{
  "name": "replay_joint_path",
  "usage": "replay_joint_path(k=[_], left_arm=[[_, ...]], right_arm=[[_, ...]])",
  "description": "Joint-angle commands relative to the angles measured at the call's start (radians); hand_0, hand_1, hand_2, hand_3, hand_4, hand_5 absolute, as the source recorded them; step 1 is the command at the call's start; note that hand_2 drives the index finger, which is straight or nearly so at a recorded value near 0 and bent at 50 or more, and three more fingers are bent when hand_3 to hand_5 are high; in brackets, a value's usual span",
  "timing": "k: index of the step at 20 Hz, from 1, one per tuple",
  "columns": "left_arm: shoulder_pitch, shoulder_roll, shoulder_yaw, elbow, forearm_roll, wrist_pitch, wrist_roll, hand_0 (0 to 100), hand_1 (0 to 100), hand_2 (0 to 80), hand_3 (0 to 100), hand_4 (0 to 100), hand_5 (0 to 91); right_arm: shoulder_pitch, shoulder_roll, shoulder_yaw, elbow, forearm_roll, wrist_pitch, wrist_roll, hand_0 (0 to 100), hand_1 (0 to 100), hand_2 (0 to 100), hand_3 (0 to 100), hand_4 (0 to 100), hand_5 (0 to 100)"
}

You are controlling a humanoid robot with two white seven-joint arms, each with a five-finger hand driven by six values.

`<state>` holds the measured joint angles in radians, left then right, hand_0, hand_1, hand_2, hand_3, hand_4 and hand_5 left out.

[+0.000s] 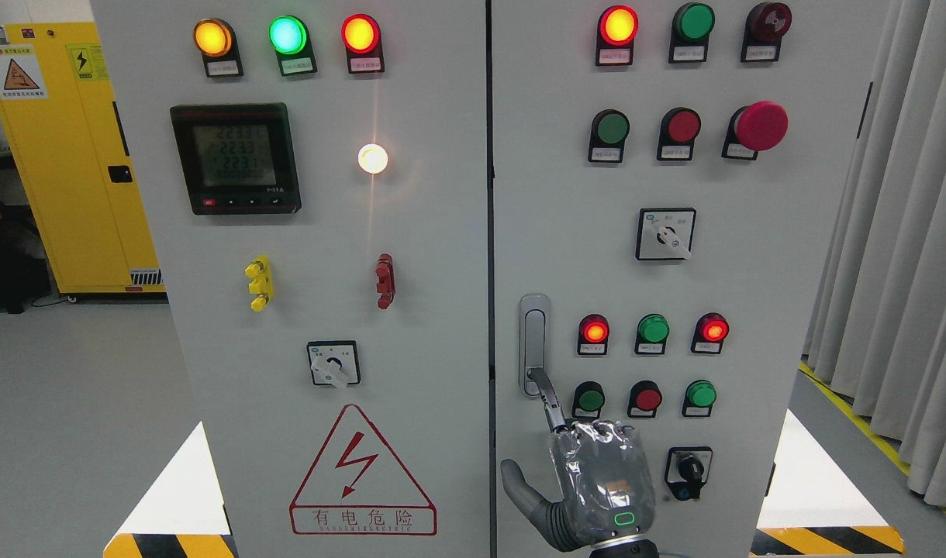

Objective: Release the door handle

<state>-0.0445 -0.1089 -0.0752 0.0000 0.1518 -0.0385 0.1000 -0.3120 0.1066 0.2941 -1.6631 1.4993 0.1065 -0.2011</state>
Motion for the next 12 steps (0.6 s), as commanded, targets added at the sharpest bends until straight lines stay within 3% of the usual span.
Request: replay_joint_path(k=[1, 4, 12], left_arm=[[0.0, 0.0, 0.0, -0.012, 0.0, 0.0, 0.0, 12, 56, 0.0, 0, 0, 0.0], [0.0, 0.0, 0.0, -0.012, 0.0, 0.0, 0.0, 12, 56, 0.0, 0, 0, 0.0], [0.0, 0.0, 0.0, -0.012, 0.0, 0.0, 0.0, 12, 56, 0.0, 0, 0, 0.0]], right_arm=[[0.005, 0.002, 0.002, 0.003, -0.001, 0.005, 0.003, 29, 39, 0, 100, 100, 100], [0.008, 0.007, 0.002, 0.003, -0.005, 0.015, 0.026, 29, 40, 0, 100, 100, 100], [0.008, 0.007, 0.004, 0.002, -0.005, 0.013, 0.029, 30, 40, 0, 100, 100, 100]])
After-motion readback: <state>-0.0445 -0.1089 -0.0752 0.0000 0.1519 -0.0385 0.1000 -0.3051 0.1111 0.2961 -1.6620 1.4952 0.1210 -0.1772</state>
